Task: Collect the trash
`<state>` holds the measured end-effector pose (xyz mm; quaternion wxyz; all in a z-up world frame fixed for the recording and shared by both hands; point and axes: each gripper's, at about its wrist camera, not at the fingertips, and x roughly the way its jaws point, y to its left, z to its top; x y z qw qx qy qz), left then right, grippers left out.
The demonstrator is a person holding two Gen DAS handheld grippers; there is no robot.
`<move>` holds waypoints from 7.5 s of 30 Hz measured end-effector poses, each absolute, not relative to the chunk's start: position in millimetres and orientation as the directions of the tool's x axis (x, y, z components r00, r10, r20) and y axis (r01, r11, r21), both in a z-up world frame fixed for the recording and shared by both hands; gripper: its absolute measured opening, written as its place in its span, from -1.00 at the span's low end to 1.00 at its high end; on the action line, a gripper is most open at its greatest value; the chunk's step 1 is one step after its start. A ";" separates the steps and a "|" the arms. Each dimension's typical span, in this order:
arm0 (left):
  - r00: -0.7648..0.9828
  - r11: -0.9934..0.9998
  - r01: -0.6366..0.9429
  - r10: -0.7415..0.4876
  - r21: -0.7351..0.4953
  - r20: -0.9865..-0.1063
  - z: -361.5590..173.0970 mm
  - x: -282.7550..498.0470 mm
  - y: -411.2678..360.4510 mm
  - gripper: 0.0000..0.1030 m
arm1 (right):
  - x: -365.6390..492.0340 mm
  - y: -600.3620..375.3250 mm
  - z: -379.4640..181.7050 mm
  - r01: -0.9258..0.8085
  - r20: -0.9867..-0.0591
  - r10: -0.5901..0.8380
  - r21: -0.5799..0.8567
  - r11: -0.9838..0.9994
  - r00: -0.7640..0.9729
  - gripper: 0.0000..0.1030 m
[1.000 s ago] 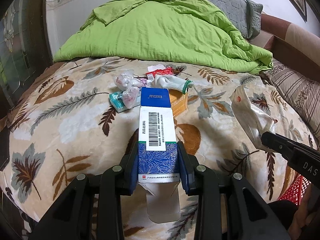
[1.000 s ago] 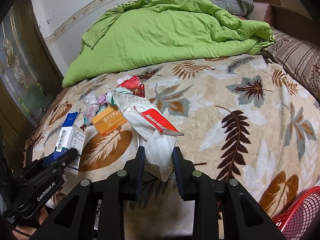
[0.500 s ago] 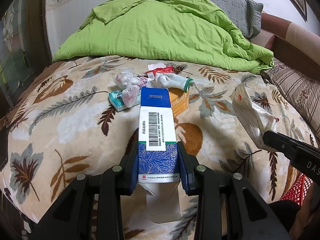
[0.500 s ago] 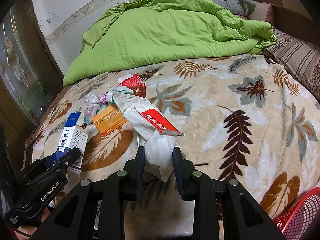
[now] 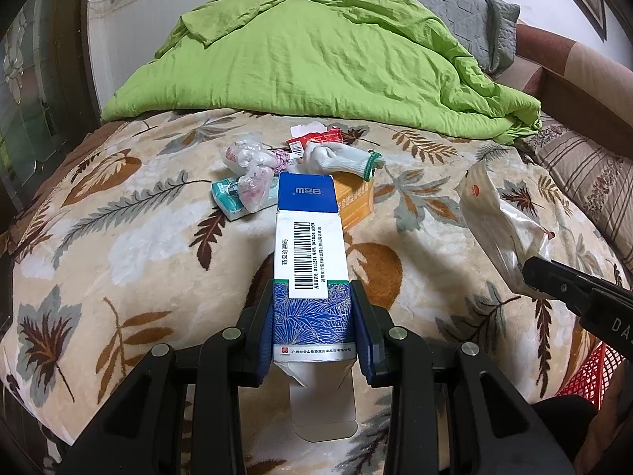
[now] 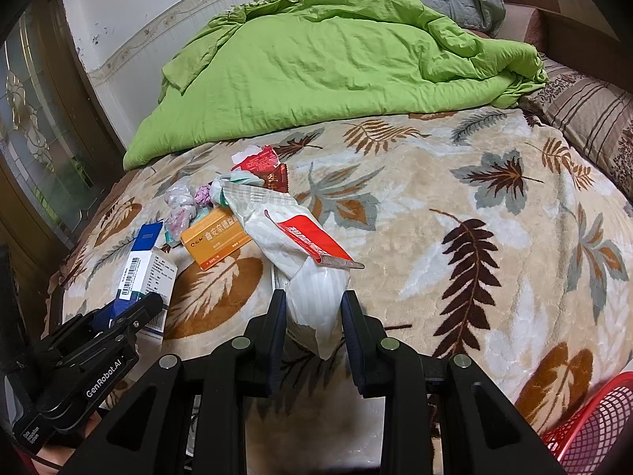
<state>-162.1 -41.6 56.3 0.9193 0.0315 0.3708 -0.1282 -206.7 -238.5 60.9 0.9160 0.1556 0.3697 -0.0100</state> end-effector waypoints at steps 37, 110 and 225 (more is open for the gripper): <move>0.425 0.652 0.751 -0.602 -0.108 -0.676 95.2 -262.5 -186.8 -0.36 | -395.8 -386.3 73.4 0.448 -0.710 -0.033 0.406 0.796 0.704 -0.39; 0.478 0.892 0.435 -0.344 -0.122 -0.809 19.6 -38.0 -83.8 -0.43 | -225.1 -285.8 77.1 0.109 -0.705 0.194 0.361 0.926 0.683 -0.01; 0.685 0.947 0.320 -0.241 -0.014 -0.687 49.3 -137.1 -33.6 -0.53 | -187.2 -227.1 65.0 0.056 -0.608 0.182 0.351 0.935 0.773 -0.74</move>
